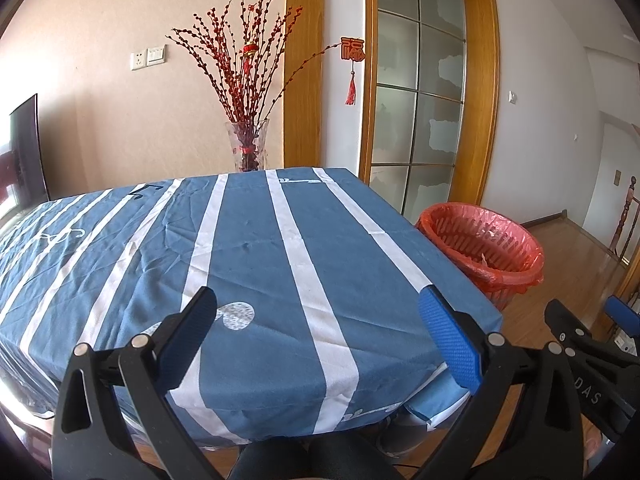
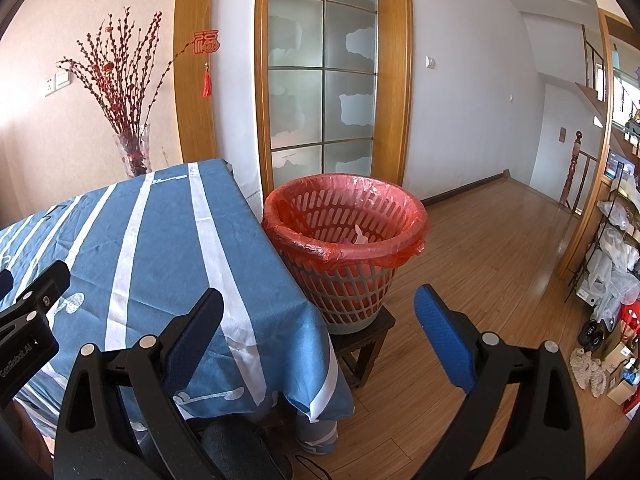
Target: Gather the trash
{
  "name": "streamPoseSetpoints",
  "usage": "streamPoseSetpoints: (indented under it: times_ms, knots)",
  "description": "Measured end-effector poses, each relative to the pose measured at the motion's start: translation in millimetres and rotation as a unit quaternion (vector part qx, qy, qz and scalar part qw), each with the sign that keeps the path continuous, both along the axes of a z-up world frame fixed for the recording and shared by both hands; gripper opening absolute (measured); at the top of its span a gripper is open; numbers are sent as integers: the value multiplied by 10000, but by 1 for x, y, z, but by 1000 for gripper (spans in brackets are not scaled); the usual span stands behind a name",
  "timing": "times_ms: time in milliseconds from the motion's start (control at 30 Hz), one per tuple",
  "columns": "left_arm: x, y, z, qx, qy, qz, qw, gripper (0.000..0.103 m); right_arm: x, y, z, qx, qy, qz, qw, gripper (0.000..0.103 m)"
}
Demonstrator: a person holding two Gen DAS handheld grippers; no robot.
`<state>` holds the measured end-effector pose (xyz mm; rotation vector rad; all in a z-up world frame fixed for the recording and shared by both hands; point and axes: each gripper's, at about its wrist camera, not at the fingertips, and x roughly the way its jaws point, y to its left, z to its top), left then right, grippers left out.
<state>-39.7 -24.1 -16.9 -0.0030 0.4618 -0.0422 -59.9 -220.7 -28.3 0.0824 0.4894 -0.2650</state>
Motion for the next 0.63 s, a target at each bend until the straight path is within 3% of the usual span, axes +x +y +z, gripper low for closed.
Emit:
streamPoseSetpoints:
  times_ms: [633]
  knots:
    - [7,5,2,-11,90,-40,10000,99,2,-2,-1,18,32,15,10000,96]
